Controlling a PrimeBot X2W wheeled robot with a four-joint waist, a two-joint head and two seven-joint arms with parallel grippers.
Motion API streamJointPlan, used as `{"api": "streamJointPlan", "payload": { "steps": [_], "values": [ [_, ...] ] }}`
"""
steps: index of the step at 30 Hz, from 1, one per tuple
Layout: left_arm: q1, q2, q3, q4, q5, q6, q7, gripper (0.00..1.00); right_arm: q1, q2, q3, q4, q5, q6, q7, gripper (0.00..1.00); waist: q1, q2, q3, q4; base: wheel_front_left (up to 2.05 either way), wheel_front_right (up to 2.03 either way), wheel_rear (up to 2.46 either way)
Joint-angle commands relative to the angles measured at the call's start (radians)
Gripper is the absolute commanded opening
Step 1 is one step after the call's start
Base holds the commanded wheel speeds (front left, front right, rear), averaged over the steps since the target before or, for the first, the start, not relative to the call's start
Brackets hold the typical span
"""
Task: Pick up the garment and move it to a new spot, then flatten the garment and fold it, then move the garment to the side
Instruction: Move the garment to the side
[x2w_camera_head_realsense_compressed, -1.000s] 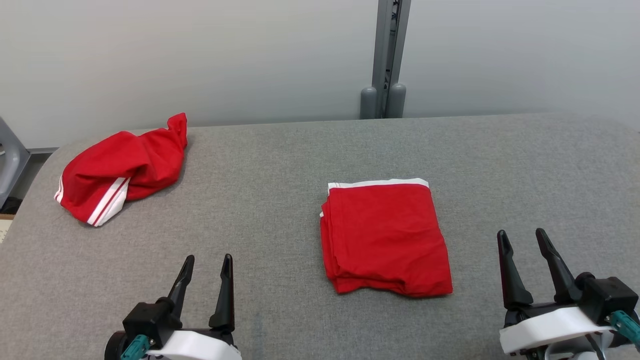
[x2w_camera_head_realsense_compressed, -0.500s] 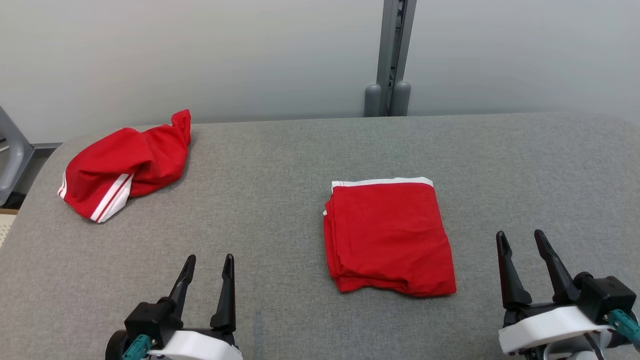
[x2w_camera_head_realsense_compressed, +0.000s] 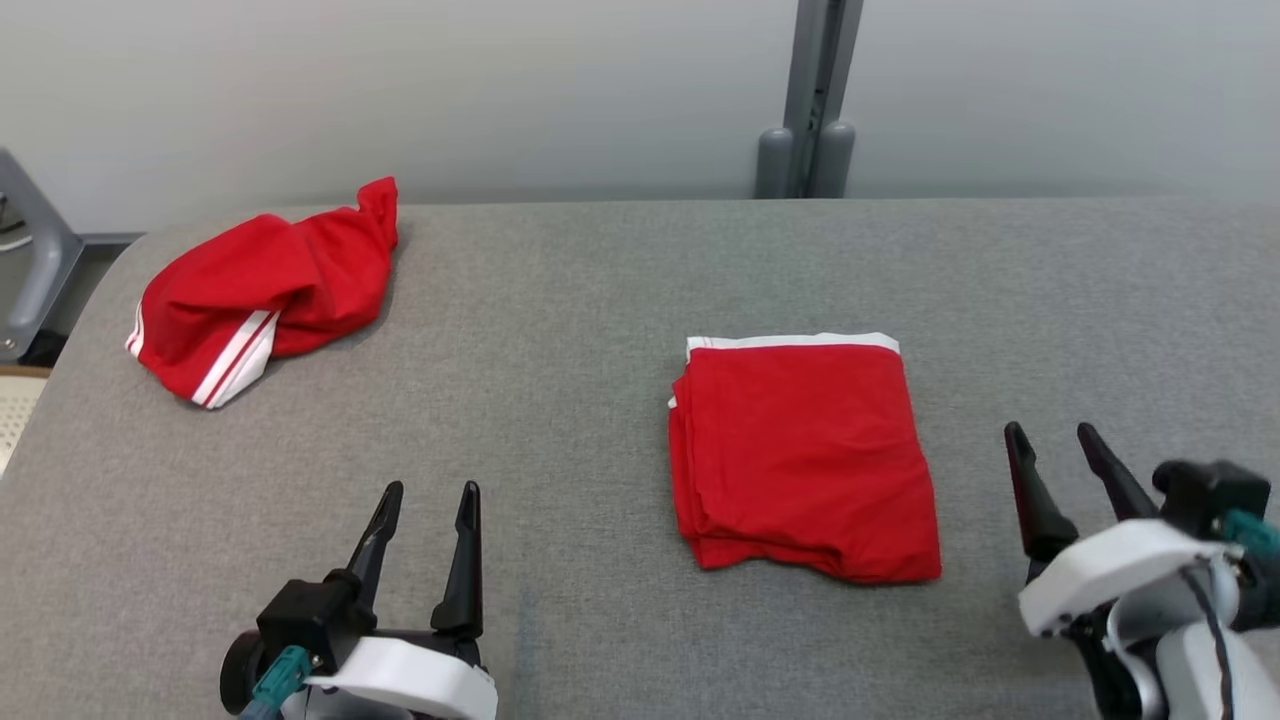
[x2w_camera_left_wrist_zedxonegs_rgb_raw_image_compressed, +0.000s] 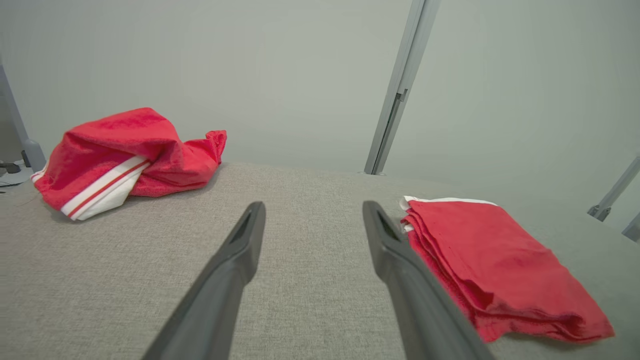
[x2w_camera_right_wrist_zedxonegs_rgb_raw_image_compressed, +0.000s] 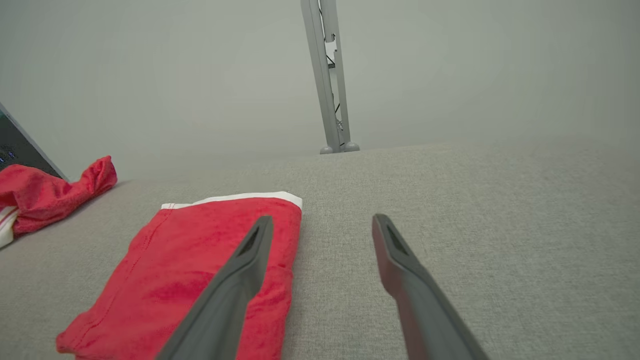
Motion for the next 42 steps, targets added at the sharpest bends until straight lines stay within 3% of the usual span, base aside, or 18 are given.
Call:
{"api": "streamJointPlan", "payload": {
  "steps": [1, 9, 17, 23, 24, 27, 35, 42],
  "values": [
    [-0.021, 0.004, 0.001, -0.004, -0.005, 0.003, 0.0, 1.0, -0.027, -0.022, -0.001, 0.013, 0.02, 0.0, 0.032, 1.0, 0.0, 0.0, 0.016, 0.014, 0.0, 0.0, 0.0],
    [-0.056, 0.004, -0.014, -0.008, -0.029, 0.011, 0.0, 1.0, -0.147, -0.133, 0.08, 0.12, 0.223, 0.0, 0.333, 1.0, 0.0, 0.0, 0.076, 0.079, 0.0, 0.0, 0.0],
    [-0.084, 0.004, -0.017, -0.019, -0.039, 0.018, 0.0, 1.0, -0.23, -0.209, 0.16, 0.179, 0.364, 0.0, 0.459, 1.0, 0.0, 0.0, 0.127, 0.131, 0.0, 0.0, 0.0],
    [-0.102, 0.004, -0.02, -0.025, -0.041, 0.02, 0.0, 1.0, -0.303, -0.223, 0.201, 0.276, 0.442, 0.0, 0.532, 1.0, 0.0, 0.0, 0.159, 0.153, 0.0, 0.0, 0.0],
    [-0.101, 0.004, -0.02, -0.026, -0.042, 0.021, 0.0, 1.0, -0.309, -0.224, 0.211, 0.284, 0.448, 0.0, 0.53, 0.58, 0.0, 0.0, 0.162, 0.154, 0.0, 0.0, 0.0],
    [-0.101, 0.004, -0.019, -0.029, -0.041, 0.024, 0.0, 1.0, -0.329, -0.232, 0.236, 0.297, 0.458, 0.0, 0.52, 0.0, 0.0, 0.0, 0.169, 0.153, 0.0, 0.0, 0.0],
    [-0.103, 0.004, -0.009, -0.035, -0.02, 0.022, 0.0, 1.0, -0.369, -0.274, 0.291, 0.28, 0.47, 0.0, 0.466, 0.0, 0.0, 0.0, 0.181, 0.109, 0.0, 0.0, 0.0],
    [-0.112, 0.004, 0.005, -0.044, 0.016, 0.003, 0.0, 1.0, -0.394, -0.311, 0.31, 0.271, 0.479, 0.0, 0.423, 0.0, 0.0, 0.0, 0.201, -0.016, 0.0, 0.0, 0.0]
  ]
}}
